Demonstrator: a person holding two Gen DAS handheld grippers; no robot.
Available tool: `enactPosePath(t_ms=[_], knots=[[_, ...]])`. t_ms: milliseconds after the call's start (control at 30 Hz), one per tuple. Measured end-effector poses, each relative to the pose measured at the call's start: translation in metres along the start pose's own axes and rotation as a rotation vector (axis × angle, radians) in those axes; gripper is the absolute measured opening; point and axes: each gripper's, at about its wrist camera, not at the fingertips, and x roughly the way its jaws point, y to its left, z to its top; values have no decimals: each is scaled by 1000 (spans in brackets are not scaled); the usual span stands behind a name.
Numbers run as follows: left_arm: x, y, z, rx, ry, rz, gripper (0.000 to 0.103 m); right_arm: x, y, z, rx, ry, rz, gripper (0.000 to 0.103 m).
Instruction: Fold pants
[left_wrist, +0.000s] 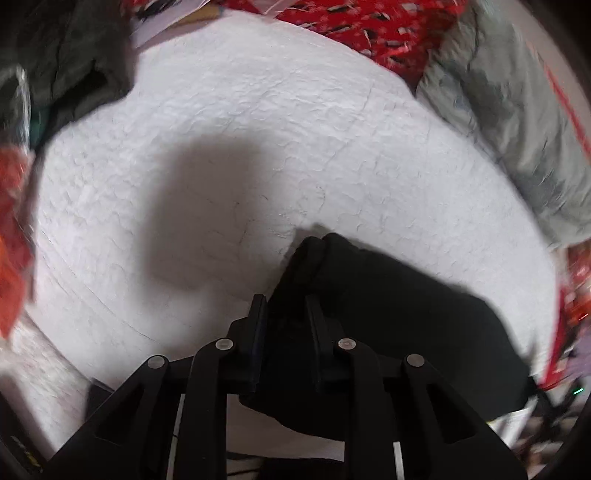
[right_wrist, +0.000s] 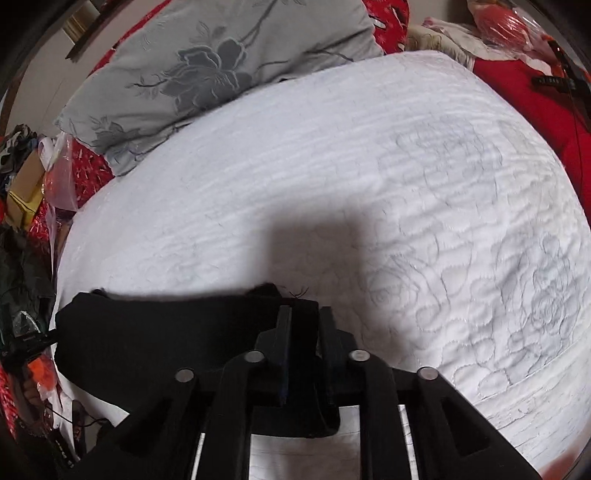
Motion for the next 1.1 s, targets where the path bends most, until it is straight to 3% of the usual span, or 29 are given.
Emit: enactPosePath(t_ms=[133, 233, 267, 300, 567, 700, 767, 867, 967, 1100], knots=[[-13, 15, 6, -51, 8, -145, 19, -15, -5, -1, 50, -37, 57, 32], [-12, 16, 11, -61, 52, -206, 26, -22, -5, -4, 55, -53, 69, 44], [-8, 14, 12, -53, 71, -210, 36, -23, -5, -5, 56, -53, 70, 45], [-5, 11, 12, -42, 87, -209, 39, -23, -5, -6, 61, -54, 71, 45], [16, -18, 10, 97, 179, -176, 39, -13, -2, -10, 93, -22, 64, 45], [7, -12, 4, 105, 174, -164, 39, -20, 8, -9, 71, -53, 43, 45], [-1, -2, -2, 87, 155, -174, 39, -26, 24, -4, 21, -78, 52, 45], [-17, 17, -21, 57, 106, -184, 40, -27, 67, 4, -84, -56, 141, 48], [-22, 30, -44, 15, 109, -226, 48, -17, 132, 11, -231, 4, 261, 49], [-15, 34, -62, -40, 107, -239, 48, 9, 239, 12, -413, 117, 430, 51]])
